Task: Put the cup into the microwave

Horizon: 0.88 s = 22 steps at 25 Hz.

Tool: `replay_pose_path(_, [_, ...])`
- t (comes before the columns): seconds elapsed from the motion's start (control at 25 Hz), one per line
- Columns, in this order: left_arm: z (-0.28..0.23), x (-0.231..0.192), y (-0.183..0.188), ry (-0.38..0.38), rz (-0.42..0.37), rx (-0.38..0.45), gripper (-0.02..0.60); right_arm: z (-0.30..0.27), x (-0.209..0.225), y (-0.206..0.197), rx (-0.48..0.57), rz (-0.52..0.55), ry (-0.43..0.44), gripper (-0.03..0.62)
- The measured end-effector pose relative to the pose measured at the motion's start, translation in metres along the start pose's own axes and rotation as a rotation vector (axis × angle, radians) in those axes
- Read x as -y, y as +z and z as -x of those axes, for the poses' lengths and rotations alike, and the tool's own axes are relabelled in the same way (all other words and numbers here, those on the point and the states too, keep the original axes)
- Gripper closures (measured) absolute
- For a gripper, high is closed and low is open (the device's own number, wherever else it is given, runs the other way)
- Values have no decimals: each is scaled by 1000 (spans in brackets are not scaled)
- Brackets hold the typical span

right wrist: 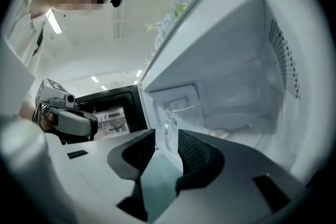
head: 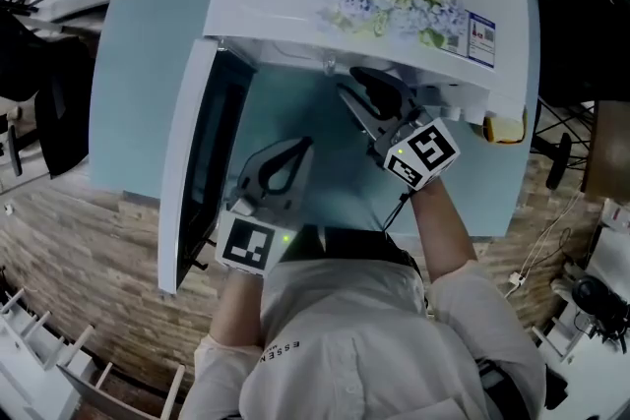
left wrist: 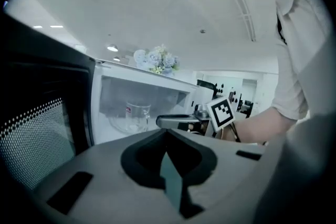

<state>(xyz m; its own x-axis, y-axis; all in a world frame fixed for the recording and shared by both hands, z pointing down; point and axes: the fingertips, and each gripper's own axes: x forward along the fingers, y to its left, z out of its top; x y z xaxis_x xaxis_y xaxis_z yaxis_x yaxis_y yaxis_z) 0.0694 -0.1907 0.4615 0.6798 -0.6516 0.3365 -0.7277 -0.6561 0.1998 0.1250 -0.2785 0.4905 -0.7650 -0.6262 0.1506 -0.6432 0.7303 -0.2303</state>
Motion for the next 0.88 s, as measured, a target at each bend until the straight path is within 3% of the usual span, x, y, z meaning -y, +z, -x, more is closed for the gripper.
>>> replay_pose_path(0.36, [9,8,39,-52,-91,47,581,50,-18,43,44,19,-188,467])
replay_pose_path(0.6, [15,21,68,-110,-209,107,581,85,-39,79,139,17,-301,471])
replay_pose_path(0.72, [23,30,87,-130,-236,145,581,109,-49,102,208,16,-367,513])
replay_pose_path(0.88, [31,39,104,-147,-277,176,581,136,-51,115,222,40,-457,574])
